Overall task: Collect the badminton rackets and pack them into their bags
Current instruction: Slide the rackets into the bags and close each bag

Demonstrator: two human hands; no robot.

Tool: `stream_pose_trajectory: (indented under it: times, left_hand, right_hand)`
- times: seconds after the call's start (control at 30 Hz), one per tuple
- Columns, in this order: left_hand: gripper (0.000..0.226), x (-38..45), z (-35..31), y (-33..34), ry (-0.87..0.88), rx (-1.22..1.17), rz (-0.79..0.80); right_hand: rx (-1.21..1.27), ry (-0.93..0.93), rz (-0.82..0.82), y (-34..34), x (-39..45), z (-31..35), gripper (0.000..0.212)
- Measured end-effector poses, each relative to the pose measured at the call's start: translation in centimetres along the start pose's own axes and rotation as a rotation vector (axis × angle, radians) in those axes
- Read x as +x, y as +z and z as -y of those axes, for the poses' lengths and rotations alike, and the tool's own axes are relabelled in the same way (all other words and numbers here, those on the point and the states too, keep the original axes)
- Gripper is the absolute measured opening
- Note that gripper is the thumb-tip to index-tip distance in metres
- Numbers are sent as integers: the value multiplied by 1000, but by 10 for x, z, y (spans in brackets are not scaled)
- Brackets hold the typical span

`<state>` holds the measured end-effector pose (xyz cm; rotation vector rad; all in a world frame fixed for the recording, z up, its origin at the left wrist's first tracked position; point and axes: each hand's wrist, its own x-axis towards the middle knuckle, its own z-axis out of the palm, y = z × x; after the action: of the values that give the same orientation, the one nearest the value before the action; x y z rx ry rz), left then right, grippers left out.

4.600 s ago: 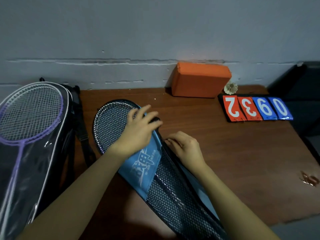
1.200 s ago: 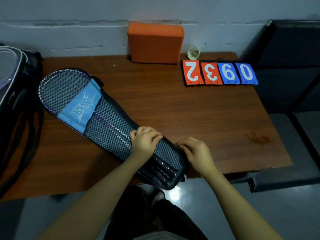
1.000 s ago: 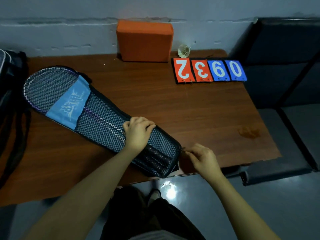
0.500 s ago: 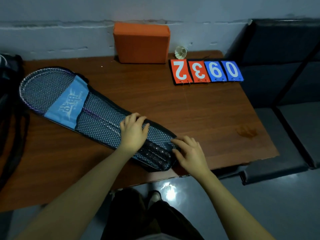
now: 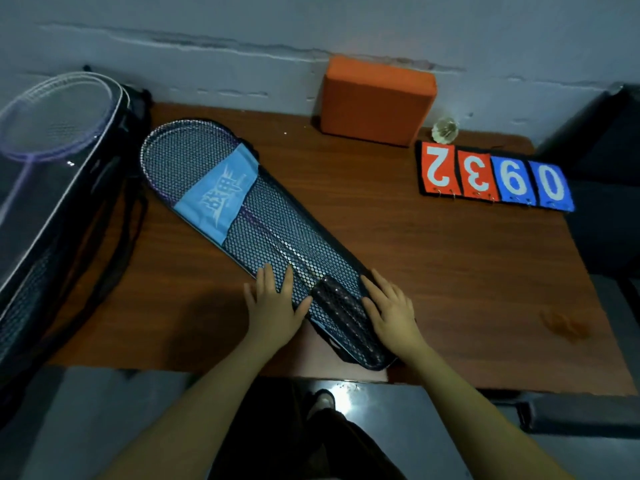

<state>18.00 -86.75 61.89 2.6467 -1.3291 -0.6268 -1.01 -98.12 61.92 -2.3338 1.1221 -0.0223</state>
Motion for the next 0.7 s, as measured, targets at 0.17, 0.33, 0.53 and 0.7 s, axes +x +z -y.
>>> stream_pose_trajectory:
  times: [0.17, 0.33, 0.53, 0.7]
  left_hand:
    - [72, 8, 26, -12, 103, 107, 90]
    - [72, 14, 58, -31, 186, 166, 182]
    - [62, 20, 68, -47, 8, -73, -4]
    - [64, 38, 72, -55, -39, -319, -6]
  right_hand:
    - [-104, -57, -82, 11, -7, 23, 59]
    - [-75, -68, -82, 17, 10, 52, 44]
    - [16, -21, -106, 21, 51, 80, 50]
    - [171, 68, -101, 22, 77, 94, 54]
